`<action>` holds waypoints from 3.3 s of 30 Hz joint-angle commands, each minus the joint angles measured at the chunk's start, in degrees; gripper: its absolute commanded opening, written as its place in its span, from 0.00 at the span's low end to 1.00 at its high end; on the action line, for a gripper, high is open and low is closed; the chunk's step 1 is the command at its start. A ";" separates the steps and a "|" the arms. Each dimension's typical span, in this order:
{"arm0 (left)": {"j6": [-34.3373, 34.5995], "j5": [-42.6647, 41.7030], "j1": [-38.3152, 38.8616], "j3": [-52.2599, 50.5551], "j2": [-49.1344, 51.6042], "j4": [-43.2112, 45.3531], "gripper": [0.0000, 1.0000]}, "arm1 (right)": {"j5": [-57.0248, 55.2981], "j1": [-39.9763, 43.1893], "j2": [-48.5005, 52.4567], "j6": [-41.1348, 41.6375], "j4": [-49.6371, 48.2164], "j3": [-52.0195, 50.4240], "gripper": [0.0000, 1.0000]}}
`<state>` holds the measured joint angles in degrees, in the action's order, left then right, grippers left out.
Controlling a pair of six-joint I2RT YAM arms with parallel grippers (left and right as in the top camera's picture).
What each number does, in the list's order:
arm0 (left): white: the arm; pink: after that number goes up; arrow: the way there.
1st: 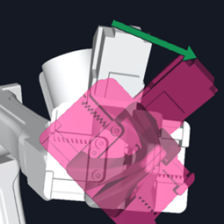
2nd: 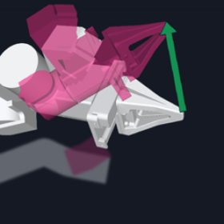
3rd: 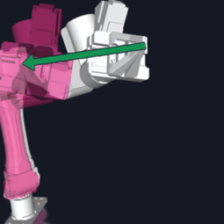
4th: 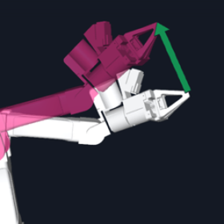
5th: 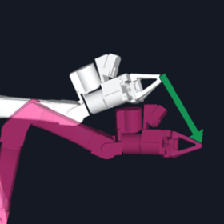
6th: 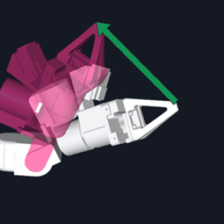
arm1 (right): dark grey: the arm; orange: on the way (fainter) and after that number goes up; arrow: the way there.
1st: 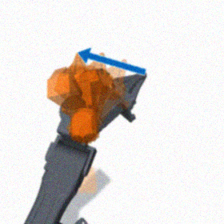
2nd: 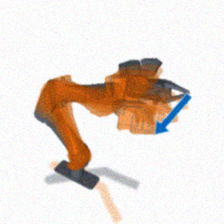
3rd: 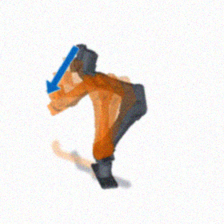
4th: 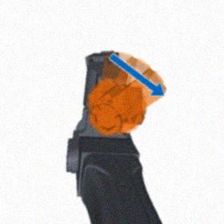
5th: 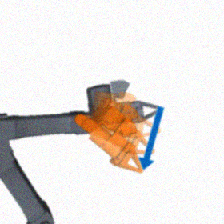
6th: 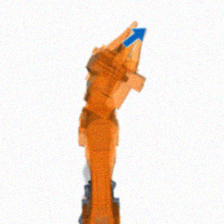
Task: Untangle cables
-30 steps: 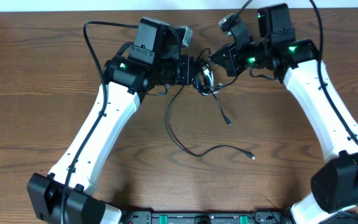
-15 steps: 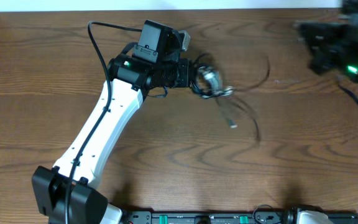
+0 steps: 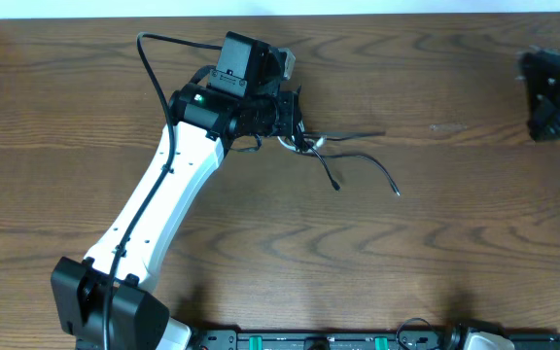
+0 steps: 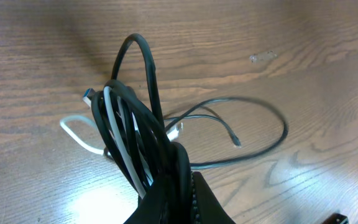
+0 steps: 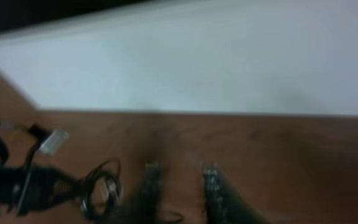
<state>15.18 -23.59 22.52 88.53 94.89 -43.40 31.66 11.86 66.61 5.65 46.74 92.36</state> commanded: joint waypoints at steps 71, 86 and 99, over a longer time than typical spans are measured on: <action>-0.13 0.35 -0.22 0.00 0.26 -2.47 0.08 | 12.00 -11.13 17.73 -6.34 -4.13 4.94 0.01; -0.15 0.35 -0.22 -0.17 0.26 -2.78 0.07 | -23.02 3.87 16.65 13.88 2.86 4.92 0.01; -0.13 0.31 -0.22 -0.17 0.26 -2.16 0.07 | -27.08 3.10 19.02 12.61 10.05 4.92 0.21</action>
<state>15.18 -23.66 22.55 88.53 94.89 -46.06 4.51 15.20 84.29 20.23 55.33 97.32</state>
